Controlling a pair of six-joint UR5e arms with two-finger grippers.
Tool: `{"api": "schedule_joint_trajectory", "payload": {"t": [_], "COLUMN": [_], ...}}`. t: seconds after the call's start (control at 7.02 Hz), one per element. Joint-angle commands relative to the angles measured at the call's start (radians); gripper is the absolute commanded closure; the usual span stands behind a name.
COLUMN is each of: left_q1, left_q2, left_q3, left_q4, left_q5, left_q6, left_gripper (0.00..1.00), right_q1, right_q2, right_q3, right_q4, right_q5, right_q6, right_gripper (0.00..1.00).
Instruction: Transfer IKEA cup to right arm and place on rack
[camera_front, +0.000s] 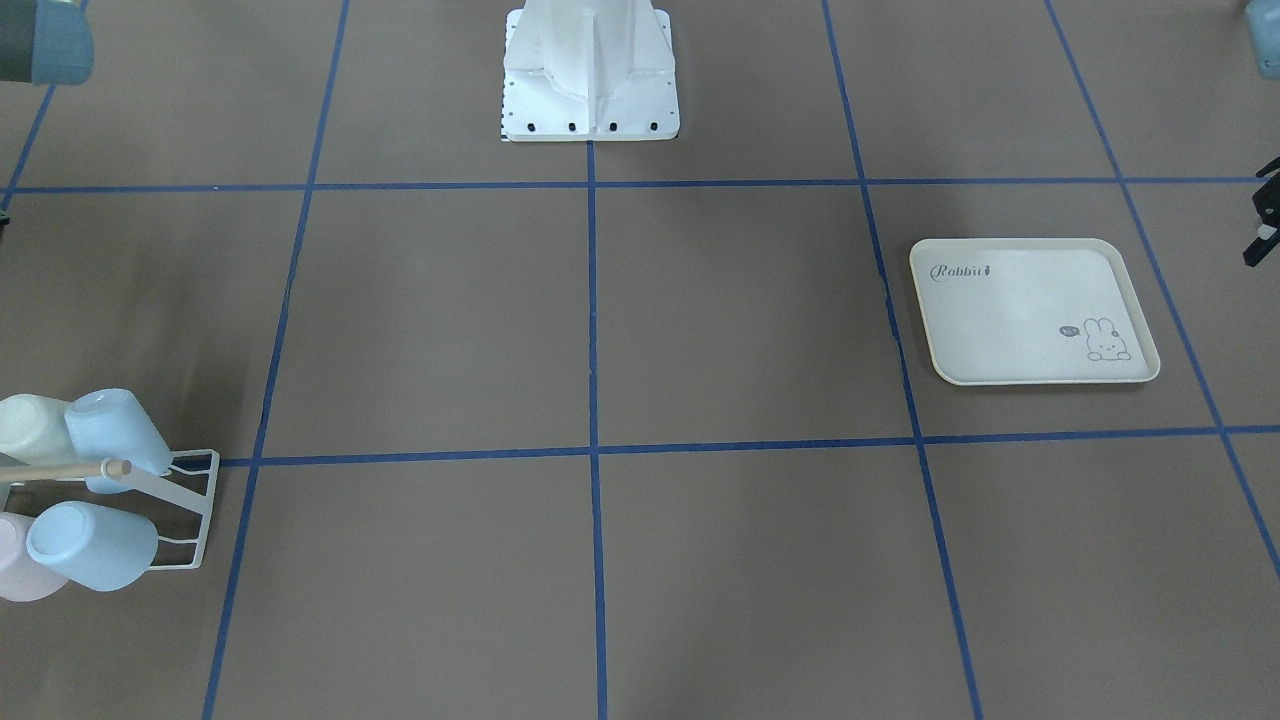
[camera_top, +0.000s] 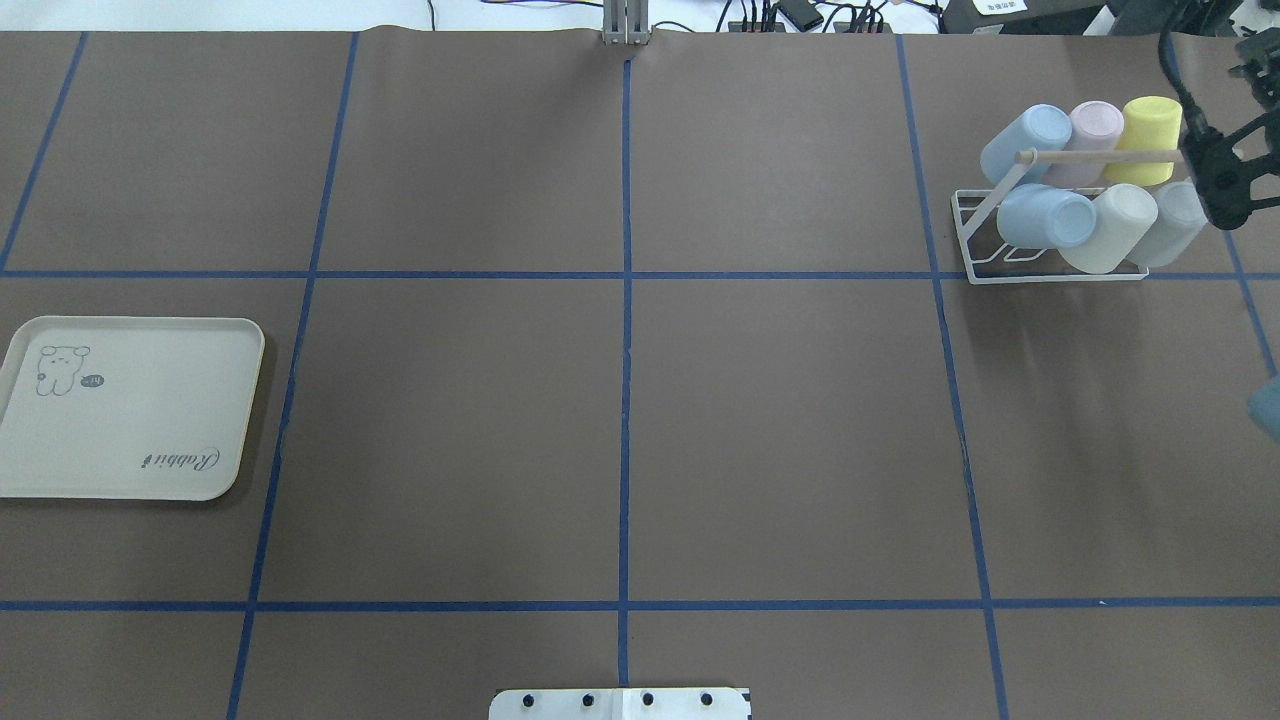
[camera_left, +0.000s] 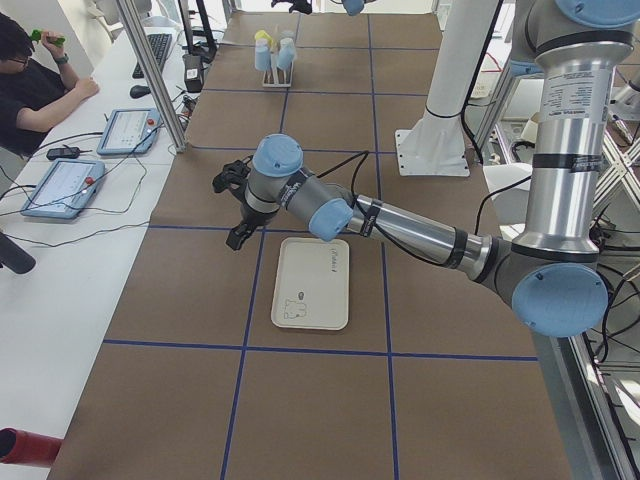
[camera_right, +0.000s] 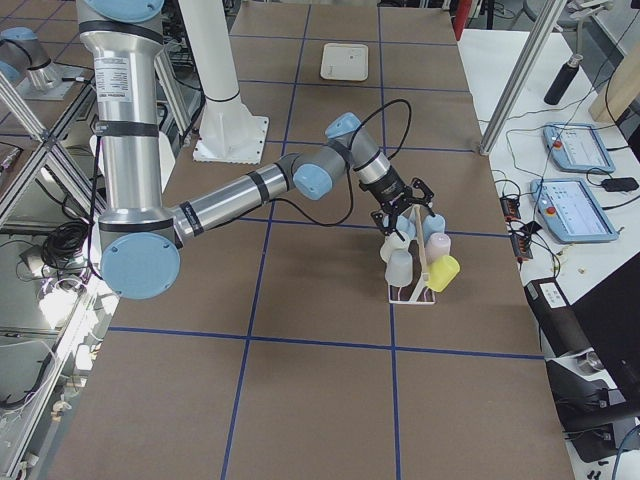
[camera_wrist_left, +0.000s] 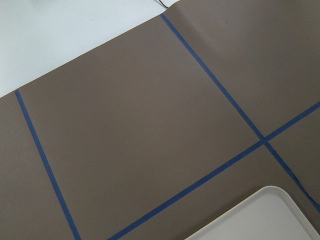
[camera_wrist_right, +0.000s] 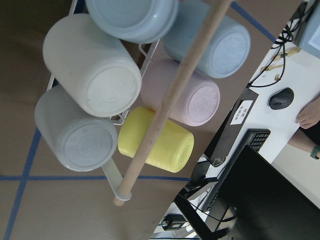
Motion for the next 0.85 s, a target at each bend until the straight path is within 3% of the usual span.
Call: {"api": "schedule_joint_trajectory", "payload": {"t": [0.0, 0.28, 0.71], "left_q1": [0.001, 0.001, 0.001], "left_q2": [0.000, 0.000, 0.000], "left_q3": [0.000, 0.002, 0.004], "left_q4": [0.000, 0.000, 0.000], "left_q5": [0.000, 0.002, 0.003], "left_q6": [0.000, 0.000, 0.000], "left_gripper": [0.00, 0.00, 0.00], "right_q1": [0.090, 0.186, 0.228], "right_q2": [-0.011, -0.001, -0.024], "right_q3": [0.019, 0.024, 0.010], "right_q4": [-0.017, -0.129, -0.235], "right_q5": [0.160, 0.357, 0.369], "right_q6": [0.260, 0.406, 0.690], "right_gripper": [0.01, 0.01, 0.01]}}
